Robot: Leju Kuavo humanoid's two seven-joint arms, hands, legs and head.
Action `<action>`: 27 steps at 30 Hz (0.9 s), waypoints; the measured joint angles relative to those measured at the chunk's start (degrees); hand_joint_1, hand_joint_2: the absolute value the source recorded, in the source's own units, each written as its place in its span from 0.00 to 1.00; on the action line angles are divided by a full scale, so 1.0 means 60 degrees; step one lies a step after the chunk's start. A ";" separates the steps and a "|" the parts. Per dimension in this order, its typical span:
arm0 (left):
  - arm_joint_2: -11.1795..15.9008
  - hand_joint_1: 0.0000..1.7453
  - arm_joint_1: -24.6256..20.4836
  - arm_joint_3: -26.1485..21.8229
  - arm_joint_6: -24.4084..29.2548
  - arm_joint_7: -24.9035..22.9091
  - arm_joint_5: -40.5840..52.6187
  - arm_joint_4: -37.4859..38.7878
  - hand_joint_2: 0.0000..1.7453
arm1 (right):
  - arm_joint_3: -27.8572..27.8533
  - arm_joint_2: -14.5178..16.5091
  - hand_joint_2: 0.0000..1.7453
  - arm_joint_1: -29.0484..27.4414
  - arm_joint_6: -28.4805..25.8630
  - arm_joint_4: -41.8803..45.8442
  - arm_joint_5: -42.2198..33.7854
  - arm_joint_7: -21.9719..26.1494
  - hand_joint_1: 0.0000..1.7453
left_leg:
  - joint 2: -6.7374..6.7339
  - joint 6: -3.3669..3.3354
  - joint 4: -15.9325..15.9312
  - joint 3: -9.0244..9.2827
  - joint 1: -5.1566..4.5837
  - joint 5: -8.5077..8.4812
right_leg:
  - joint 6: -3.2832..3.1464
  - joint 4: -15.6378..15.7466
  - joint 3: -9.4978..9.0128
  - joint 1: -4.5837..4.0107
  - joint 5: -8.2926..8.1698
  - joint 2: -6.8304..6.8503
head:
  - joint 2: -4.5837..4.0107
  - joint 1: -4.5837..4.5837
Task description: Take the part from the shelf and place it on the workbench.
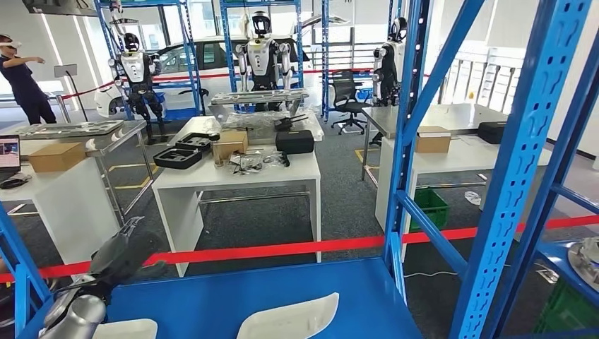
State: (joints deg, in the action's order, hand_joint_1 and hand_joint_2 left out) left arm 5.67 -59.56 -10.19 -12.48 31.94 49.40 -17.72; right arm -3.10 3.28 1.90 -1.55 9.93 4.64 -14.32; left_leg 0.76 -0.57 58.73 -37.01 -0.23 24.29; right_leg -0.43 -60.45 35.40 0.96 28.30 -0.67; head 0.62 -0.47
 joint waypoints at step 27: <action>0.0890 0.00 0.1625 0.0325 -0.6369 0.1391 -0.4834 -0.1858 1.00 | -0.0029 -0.0044 0.00 -0.0022 0.0101 0.0000 -0.0097 0.0001 0.00 | -0.0037 0.0357 -0.0068 0.0063 0.0022 -0.0026 | -0.0083 0.0036 -0.0073 -0.0028 0.0004 -0.0026 | 0.0000 -0.0009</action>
State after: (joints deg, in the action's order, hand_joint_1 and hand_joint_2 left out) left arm 11.00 -49.81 -8.24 -50.69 40.28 20.40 -28.87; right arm -3.28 3.02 1.77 -0.94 9.93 4.07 -14.32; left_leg 0.54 1.57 58.32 -36.63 -0.10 24.13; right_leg -0.93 -60.24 34.96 0.79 28.32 -0.83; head 0.62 -0.52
